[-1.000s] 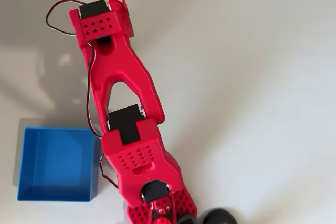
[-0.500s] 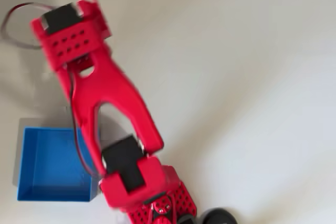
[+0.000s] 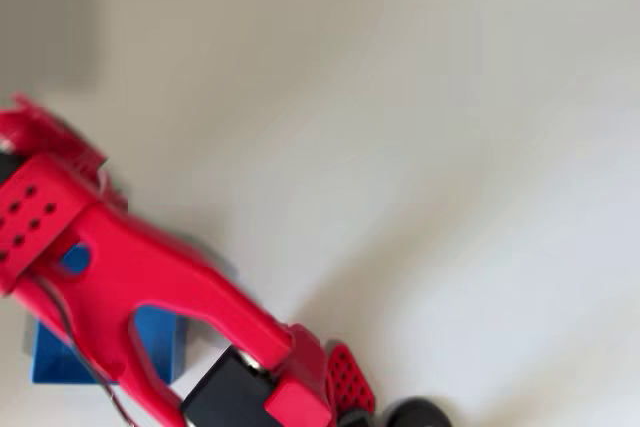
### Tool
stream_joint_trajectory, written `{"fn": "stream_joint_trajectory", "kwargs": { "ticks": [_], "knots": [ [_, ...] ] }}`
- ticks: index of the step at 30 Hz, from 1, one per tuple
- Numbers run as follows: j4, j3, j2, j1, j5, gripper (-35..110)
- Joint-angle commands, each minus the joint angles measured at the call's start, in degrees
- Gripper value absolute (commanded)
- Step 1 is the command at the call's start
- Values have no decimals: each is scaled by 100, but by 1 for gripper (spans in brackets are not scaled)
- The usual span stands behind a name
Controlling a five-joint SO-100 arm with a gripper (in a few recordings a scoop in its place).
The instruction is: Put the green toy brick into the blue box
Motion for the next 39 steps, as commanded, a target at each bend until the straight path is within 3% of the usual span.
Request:
{"fn": "stream_joint_trajectory", "kwargs": {
  "ticks": [1, 11, 25, 39],
  "knots": [
    [580, -439, 492, -835, 308, 0],
    [1204, -993, 448, -1644, 668, 0],
    [1195, -905, -659, -1468, 738, 0],
    [1107, -1503, -1529, -1503, 123, 0]
  ]
}}
